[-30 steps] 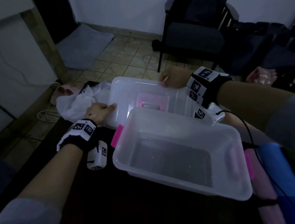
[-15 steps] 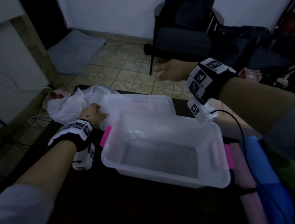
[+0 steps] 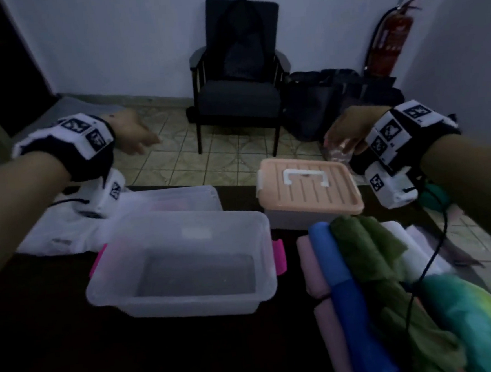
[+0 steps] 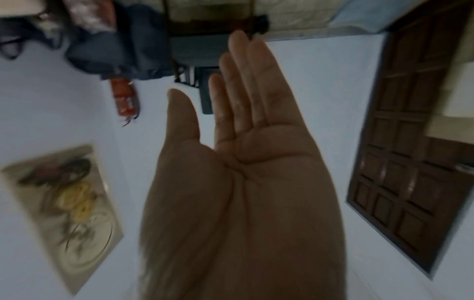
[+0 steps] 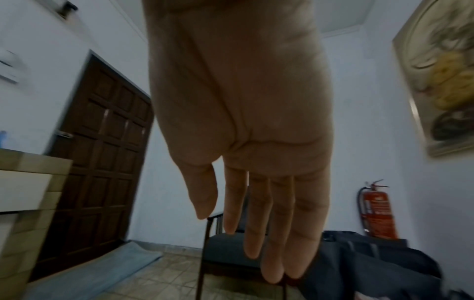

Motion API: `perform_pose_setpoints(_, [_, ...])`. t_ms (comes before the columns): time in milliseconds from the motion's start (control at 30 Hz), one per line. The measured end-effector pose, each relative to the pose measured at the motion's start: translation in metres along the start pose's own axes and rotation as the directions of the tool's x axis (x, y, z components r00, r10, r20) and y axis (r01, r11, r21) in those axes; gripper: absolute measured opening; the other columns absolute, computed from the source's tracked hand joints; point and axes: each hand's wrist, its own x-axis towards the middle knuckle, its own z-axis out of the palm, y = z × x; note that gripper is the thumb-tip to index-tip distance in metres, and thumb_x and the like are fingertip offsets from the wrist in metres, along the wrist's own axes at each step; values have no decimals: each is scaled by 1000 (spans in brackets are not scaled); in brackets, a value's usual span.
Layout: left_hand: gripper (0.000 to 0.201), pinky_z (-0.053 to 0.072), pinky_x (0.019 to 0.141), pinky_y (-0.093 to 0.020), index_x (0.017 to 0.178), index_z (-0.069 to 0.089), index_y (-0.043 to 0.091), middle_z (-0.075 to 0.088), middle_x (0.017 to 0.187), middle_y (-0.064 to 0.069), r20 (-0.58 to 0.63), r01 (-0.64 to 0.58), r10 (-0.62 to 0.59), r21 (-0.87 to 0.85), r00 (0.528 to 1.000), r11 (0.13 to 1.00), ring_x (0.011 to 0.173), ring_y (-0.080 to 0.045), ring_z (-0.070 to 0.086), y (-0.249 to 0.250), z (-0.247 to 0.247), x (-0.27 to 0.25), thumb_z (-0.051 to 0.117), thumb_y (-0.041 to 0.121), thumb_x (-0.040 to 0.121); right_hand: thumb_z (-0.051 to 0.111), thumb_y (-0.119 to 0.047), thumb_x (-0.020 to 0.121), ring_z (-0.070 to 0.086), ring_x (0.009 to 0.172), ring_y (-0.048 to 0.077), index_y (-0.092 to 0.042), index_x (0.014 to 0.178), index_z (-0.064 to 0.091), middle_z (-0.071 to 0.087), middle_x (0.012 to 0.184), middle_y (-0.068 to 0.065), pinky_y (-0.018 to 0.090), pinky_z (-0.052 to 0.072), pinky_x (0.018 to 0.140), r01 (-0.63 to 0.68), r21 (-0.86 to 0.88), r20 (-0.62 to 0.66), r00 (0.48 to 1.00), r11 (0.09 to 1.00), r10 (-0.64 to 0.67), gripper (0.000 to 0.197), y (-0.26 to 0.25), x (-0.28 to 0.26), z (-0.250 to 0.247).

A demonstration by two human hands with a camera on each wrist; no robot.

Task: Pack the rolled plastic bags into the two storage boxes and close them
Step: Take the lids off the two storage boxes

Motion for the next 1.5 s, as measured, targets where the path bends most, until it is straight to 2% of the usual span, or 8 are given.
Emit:
perform_pose_setpoints(233, [38, 38, 74, -32, 90, 56, 5, 53, 93, -11, 121, -156, 125, 306, 985, 939, 82, -23, 49, 118, 80, 13, 54, 43, 91, 51, -13, 97, 52, 50, 18, 1, 82, 56, 54, 69, 11, 18, 44, 40, -146, 80, 104, 985, 986, 137, 21, 87, 1, 23])
perform_pose_setpoints(567, [53, 42, 103, -36, 142, 30, -1, 33, 147, -16, 296, 13, -14, 5, 955, 1000, 130, -31, 40, 146, 163, 49, 44, 26, 99, 45, -37, 98, 44, 59, 24, -6, 58, 43, 45, 60, 9, 32, 36, 63, -246, -14, -44, 969, 969, 245, 50, 111, 38, 70])
perform_pose_setpoints(700, [44, 44, 93, -31, 137, 38, -1, 41, 142, -16, 362, 79, -9, -180, 932, 981, 129, -27, 42, 142, 169, 63, 48, 15, 97, 41, -36, 99, 46, 61, 23, -6, 63, 44, 52, 83, 15, 32, 37, 65, -272, 126, 26, 962, 954, 270, 47, 115, 50, 81])
perform_pose_setpoints(867, [14, 51, 47, -16, 96, 58, -5, 58, 96, -14, 469, 136, -24, -206, 883, 969, 85, -20, 57, 138, 170, 71, 49, 7, 95, 41, -21, 99, 50, 80, 23, -3, 96, 58, 51, 93, 13, 29, 41, 72, -196, 90, 40, 980, 976, 193, 25, 115, 57, 87])
perform_pose_setpoints(1000, [13, 51, 45, -17, 87, 57, -2, 59, 88, -11, 493, 165, -41, -210, 869, 964, 90, -21, 56, 139, 168, 68, 49, 6, 94, 40, -11, 99, 46, 75, 23, -7, 71, 44, 46, 83, 11, 28, 36, 73, -197, -100, 17, 980, 975, 199, 29, 107, 59, 88])
perform_pose_setpoints(1133, [31, 52, 45, -19, 122, 50, -9, 59, 102, -15, 478, 159, -35, -222, 878, 962, 99, -23, 53, 138, 170, 68, 49, 6, 95, 36, -7, 99, 53, 84, 28, 1, 93, 53, 48, 103, 18, 33, 39, 76, -195, -212, 22, 979, 958, 204, 20, 102, 59, 87])
perform_pose_setpoints(1233, [32, 50, 44, -18, 123, 49, -9, 61, 96, -15, 459, 149, -40, -203, 887, 968, 100, -24, 54, 139, 170, 66, 49, 6, 95, 37, -4, 98, 54, 111, 34, 7, 117, 50, 53, 117, 21, 37, 43, 87, -174, -270, 15, 983, 947, 185, 26, 101, 57, 88])
perform_pose_setpoints(1500, [33, 53, 55, -17, 127, 48, -5, 56, 128, -18, 471, 154, -41, -204, 881, 967, 119, -25, 53, 133, 172, 71, 45, 8, 97, 38, -8, 98, 53, 106, 29, 5, 120, 54, 54, 125, 19, 32, 42, 90, -152, -339, 56, 982, 928, 181, 30, 113, 63, 102])
